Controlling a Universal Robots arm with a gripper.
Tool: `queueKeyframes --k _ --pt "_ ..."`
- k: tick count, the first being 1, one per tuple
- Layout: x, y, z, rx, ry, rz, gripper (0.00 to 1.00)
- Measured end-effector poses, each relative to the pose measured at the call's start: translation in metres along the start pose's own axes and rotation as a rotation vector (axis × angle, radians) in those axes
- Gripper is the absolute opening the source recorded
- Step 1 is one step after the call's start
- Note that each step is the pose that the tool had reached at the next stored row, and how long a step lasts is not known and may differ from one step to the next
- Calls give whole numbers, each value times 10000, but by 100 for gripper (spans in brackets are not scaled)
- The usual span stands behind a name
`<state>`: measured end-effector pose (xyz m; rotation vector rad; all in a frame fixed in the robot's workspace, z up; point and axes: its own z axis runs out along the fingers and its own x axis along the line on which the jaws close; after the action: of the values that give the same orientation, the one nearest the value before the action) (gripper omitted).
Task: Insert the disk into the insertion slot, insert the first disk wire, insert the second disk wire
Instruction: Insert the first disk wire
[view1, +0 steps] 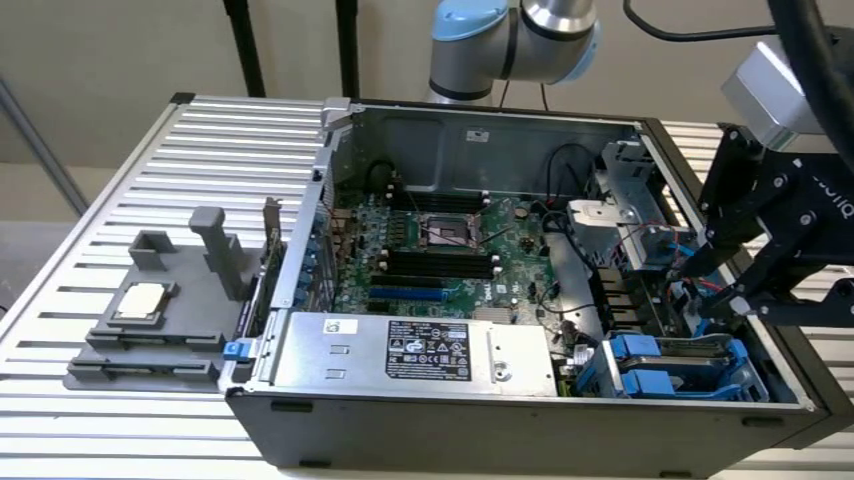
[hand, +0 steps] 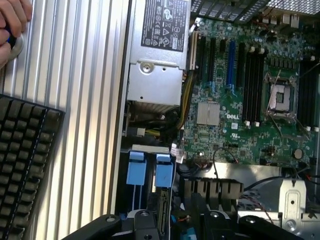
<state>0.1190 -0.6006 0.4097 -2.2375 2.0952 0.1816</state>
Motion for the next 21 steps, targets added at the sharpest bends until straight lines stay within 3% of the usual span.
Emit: queueKeyframes --k 11,17,21 --pt "51 -496 140 -9 -3 1 39" --pt "67 -520 247 -12 -1 -23 39" --pt "75 -483 319 -23 1 -103 39"
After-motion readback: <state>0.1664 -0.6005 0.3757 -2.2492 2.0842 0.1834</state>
